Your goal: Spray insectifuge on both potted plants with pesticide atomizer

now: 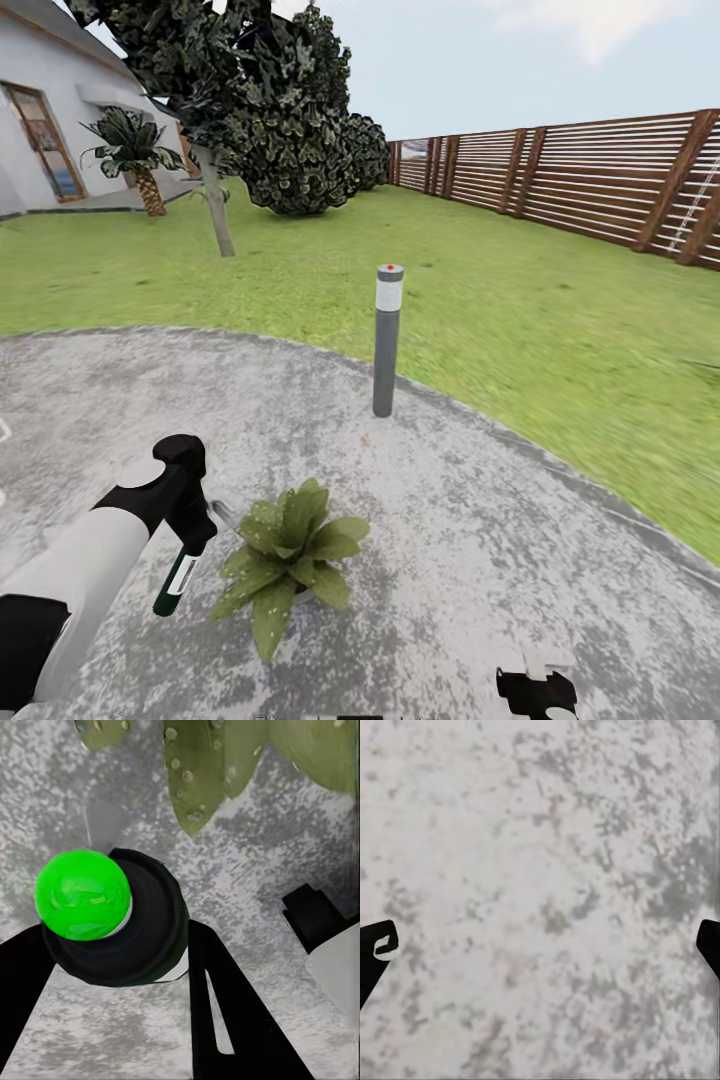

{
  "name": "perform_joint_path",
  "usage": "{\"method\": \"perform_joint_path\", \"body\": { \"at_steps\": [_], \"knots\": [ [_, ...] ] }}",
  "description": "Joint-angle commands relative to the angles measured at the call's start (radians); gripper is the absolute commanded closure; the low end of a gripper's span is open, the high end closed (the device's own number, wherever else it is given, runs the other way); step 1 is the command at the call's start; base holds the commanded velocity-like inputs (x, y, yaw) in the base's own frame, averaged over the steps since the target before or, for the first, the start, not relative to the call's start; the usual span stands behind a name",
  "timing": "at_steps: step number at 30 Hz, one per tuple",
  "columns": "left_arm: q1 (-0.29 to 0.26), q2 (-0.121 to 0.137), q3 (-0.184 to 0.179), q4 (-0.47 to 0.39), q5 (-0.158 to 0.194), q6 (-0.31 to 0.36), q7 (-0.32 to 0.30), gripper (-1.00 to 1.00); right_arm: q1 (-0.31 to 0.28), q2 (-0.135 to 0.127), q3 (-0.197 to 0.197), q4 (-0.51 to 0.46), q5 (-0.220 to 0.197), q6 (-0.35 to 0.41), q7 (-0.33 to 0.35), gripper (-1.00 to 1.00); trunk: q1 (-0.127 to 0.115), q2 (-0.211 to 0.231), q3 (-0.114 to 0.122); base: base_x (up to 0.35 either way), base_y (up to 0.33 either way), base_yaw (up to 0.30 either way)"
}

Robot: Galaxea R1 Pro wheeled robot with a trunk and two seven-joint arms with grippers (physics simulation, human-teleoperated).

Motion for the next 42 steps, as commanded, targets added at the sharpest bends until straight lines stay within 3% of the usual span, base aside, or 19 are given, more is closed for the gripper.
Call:
{"method": "perform_joint_path", "body": {
  "at_steps": [1, 14, 20, 24, 26, 27, 30, 36, 42],
  "knots": [
    [-0.001, 0.001, -0.005, -0.001, -0.007, 0.010, -0.009, 1.00, 0.000, 0.000, -0.004, 0.001, 0.005, -0.003, -0.002, -1.00, 0.000, 0.000, -0.001, -0.088, -0.272, 0.277],
    [0.010, 0.000, -0.003, -0.001, -0.007, 0.011, -0.009, 1.00, 0.000, 0.000, -0.004, 0.001, 0.005, -0.003, -0.002, -1.00, 0.000, 0.000, -0.001, -0.069, -0.258, 0.277],
    [0.018, 0.012, -0.001, 0.000, -0.007, 0.010, -0.009, 1.00, 0.000, 0.000, -0.004, 0.000, 0.005, -0.003, -0.002, -1.00, 0.000, 0.000, -0.001, -0.192, -0.146, 0.249],
    [0.060, 0.014, 0.004, 0.001, 0.003, 0.010, -0.009, 1.00, 0.000, -0.001, -0.004, 0.000, 0.006, -0.004, -0.001, -1.00, 0.000, 0.000, -0.001, -0.015, -0.010, 0.038],
    [0.070, 0.011, 0.028, 0.007, 0.006, 0.014, -0.009, 1.00, 0.000, -0.002, -0.004, 0.001, 0.006, -0.004, -0.002, -1.00, 0.000, 0.000, -0.001, -0.002, -0.001, 0.004],
    [0.075, 0.011, 0.064, 0.010, 0.009, 0.015, -0.009, 1.00, 0.000, -0.003, -0.004, 0.001, 0.006, -0.004, -0.001, -1.00, 0.000, 0.000, -0.001, 0.000, 0.000, 0.001],
    [0.114, 0.011, 0.121, 0.003, 0.011, 0.014, -0.009, 1.00, 0.000, -0.003, -0.004, 0.001, 0.007, -0.003, 0.000, -1.00, 0.000, 0.000, -0.001, 0.000, 0.000, 0.000],
    [0.126, 0.017, 0.138, 0.001, 0.012, 0.011, -0.009, 1.00, 0.000, -0.001, -0.004, -0.001, 0.005, -0.004, -0.001, -1.00, 0.000, 0.000, -0.001, 0.000, -0.020, 0.060],
    [0.140, 0.006, 0.138, 0.001, 0.012, 0.007, -0.009, 1.00, 0.000, 0.000, -0.004, -0.001, 0.005, -0.004, -0.002, -1.00, 0.000, 0.000, -0.001, 0.000, -0.233, 0.259]
  ]
}}
